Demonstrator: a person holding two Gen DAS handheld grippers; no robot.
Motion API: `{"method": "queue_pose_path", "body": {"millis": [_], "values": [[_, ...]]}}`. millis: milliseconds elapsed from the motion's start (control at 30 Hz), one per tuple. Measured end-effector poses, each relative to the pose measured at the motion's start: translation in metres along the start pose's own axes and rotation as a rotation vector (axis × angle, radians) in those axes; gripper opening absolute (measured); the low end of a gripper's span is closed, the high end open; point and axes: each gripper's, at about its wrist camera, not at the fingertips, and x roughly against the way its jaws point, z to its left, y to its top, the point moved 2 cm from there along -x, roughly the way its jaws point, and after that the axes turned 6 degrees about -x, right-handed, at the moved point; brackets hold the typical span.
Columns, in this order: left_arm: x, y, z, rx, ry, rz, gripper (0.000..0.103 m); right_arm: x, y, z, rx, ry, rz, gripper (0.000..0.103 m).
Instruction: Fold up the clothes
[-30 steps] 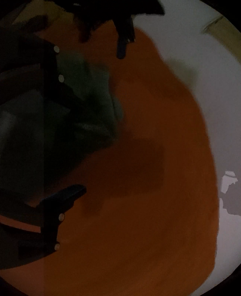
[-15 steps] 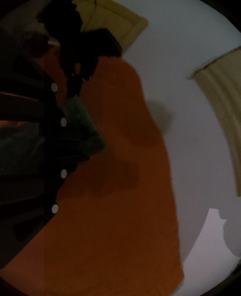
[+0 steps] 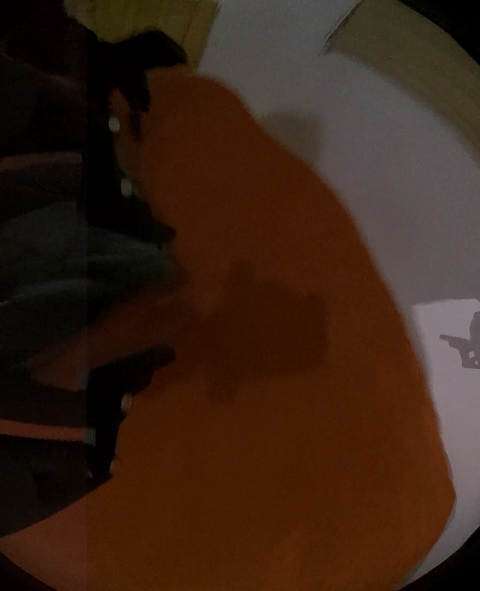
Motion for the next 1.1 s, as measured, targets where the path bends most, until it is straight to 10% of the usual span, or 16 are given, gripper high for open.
{"method": "queue_pose_path", "body": {"millis": [100, 367, 500, 533, 600, 800, 1000, 1100], "values": [[-0.025, 0.049, -0.014, -0.073, -0.057, 0.027, 0.078, 0.048, -0.055, -0.043, -0.027, -0.025, 0.079, 0.061], [-0.179, 0.090, -0.008, -0.006, -0.212, 0.393, 0.078, 0.084, -0.231, -0.176, -0.194, -0.153, 0.226, 0.061], [-0.170, 0.081, -0.044, -0.156, -0.198, 0.329, 0.043, 0.063, -0.289, -0.190, -0.174, -0.187, 0.283, 0.049], [-0.163, 0.080, -0.054, -0.200, -0.153, 0.277, 0.031, 0.065, -0.292, -0.184, -0.141, -0.209, 0.261, 0.045], [-0.147, 0.081, -0.071, -0.252, -0.078, 0.171, 0.021, 0.078, -0.288, -0.168, -0.105, -0.244, 0.193, 0.004], [-0.100, 0.120, -0.074, -0.149, -0.032, -0.110, 0.019, 0.111, -0.268, -0.149, -0.139, -0.286, -0.008, 0.004], [-0.151, 0.114, -0.067, -0.145, 0.115, 0.051, 0.040, 0.065, -0.262, -0.185, -0.341, -0.238, 0.069, 0.023], [-0.136, 0.108, -0.054, -0.061, 0.101, 0.072, 0.044, 0.119, -0.271, -0.168, -0.394, -0.228, -0.075, 0.035]]}}
